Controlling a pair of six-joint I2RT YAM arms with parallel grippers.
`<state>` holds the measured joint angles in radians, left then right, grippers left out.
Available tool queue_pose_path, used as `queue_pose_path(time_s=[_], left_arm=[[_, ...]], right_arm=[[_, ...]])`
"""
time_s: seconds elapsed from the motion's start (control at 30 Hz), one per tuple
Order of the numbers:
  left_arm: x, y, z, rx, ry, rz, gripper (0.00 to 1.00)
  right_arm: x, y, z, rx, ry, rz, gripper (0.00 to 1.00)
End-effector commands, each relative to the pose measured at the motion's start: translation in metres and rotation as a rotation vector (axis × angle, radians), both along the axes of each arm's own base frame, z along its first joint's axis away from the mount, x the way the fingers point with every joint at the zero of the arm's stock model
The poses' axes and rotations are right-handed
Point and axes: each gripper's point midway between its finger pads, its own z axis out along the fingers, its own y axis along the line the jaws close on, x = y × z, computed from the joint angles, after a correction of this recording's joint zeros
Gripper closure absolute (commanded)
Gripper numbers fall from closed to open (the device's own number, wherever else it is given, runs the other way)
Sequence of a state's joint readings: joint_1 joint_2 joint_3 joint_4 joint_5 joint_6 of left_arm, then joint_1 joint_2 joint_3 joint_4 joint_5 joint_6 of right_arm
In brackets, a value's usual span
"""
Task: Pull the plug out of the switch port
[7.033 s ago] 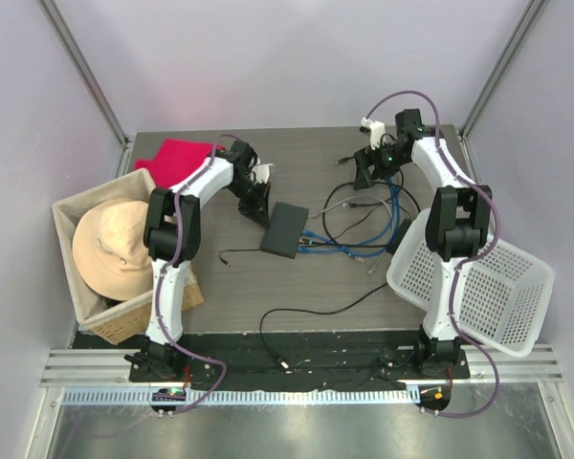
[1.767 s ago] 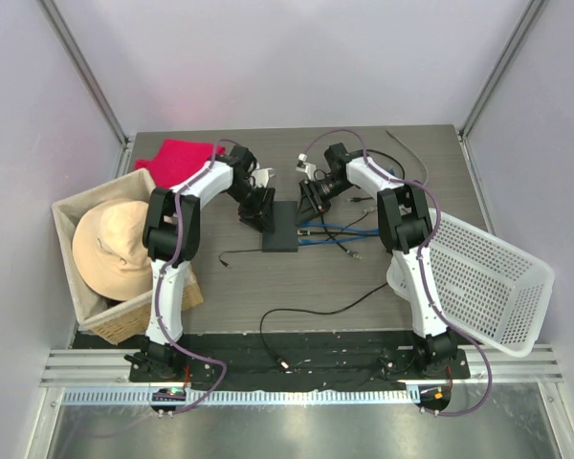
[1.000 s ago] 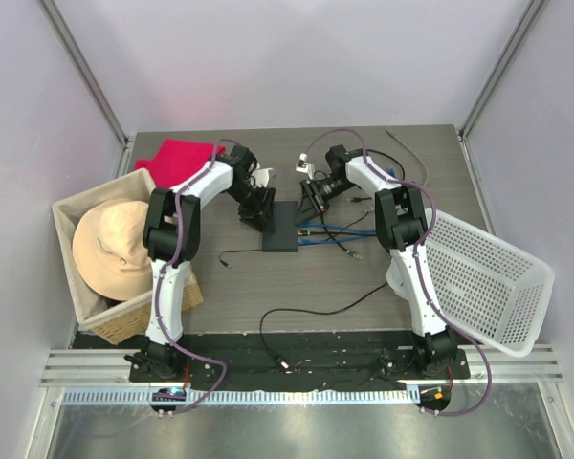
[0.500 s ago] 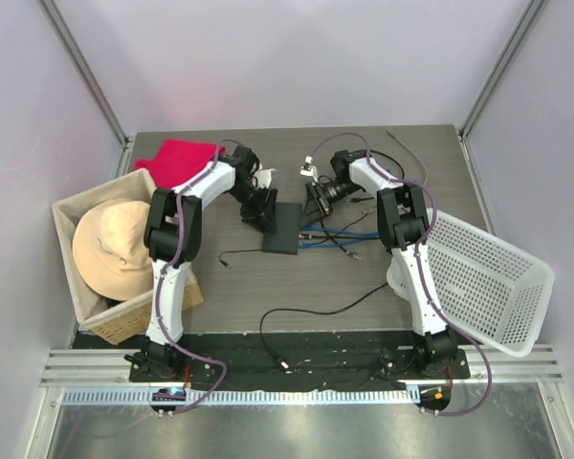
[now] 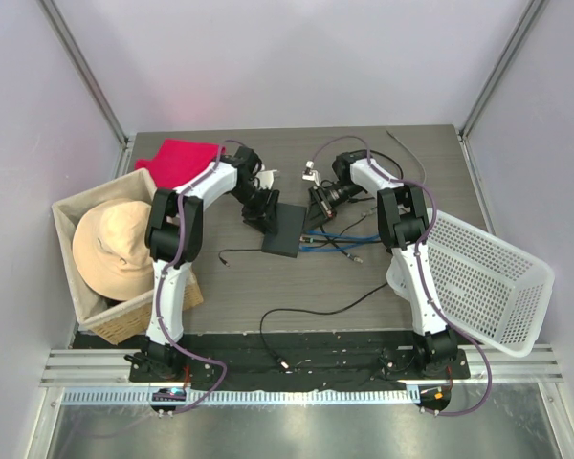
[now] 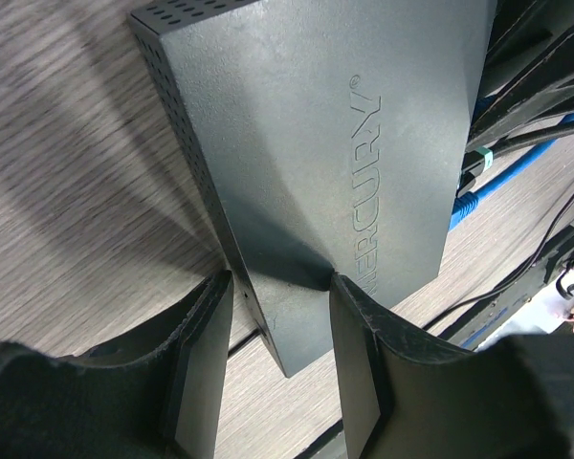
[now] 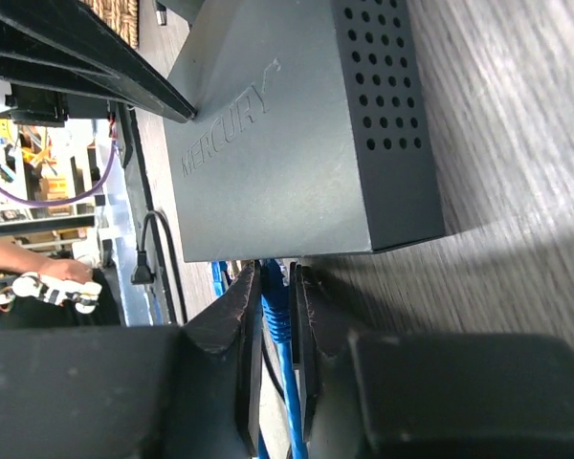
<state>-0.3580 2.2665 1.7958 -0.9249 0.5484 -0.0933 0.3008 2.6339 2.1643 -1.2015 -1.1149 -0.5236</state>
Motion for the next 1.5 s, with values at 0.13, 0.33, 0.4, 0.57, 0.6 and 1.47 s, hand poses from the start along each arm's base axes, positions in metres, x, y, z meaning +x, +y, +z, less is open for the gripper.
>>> queue_pose_path(time_s=[0.13,0.33,0.4,0.57,0.6,1.47], left_arm=[[0.003,0.020,-0.026,0.139,-0.047,-0.030,0.52],[0.003,0.018,-0.028,0.144,-0.049,-0.041,0.56],[0.002,0.018,-0.029,0.149,-0.050,-0.048,0.74],[0.001,0.016,-0.032,0.152,-0.044,-0.054,0.97],[0.002,0.016,-0.033,0.153,-0.040,-0.052,1.00],[0.002,0.009,-0.039,0.181,-0.066,-0.084,1.00]], right_arm=[[0.017,-0.021,-0.059,-0.301,-0.023,-0.093,0.97],[0.054,-0.003,-0.056,-0.308,-0.159,-0.115,0.98],[0.049,-0.001,-0.058,-0.291,-0.142,-0.091,0.99],[0.006,-0.015,-0.055,-0.290,-0.069,0.032,0.99],[-0.010,-0.022,-0.054,-0.312,0.002,0.059,0.98],[0.006,-0.034,-0.056,-0.360,-0.033,0.044,0.98]])
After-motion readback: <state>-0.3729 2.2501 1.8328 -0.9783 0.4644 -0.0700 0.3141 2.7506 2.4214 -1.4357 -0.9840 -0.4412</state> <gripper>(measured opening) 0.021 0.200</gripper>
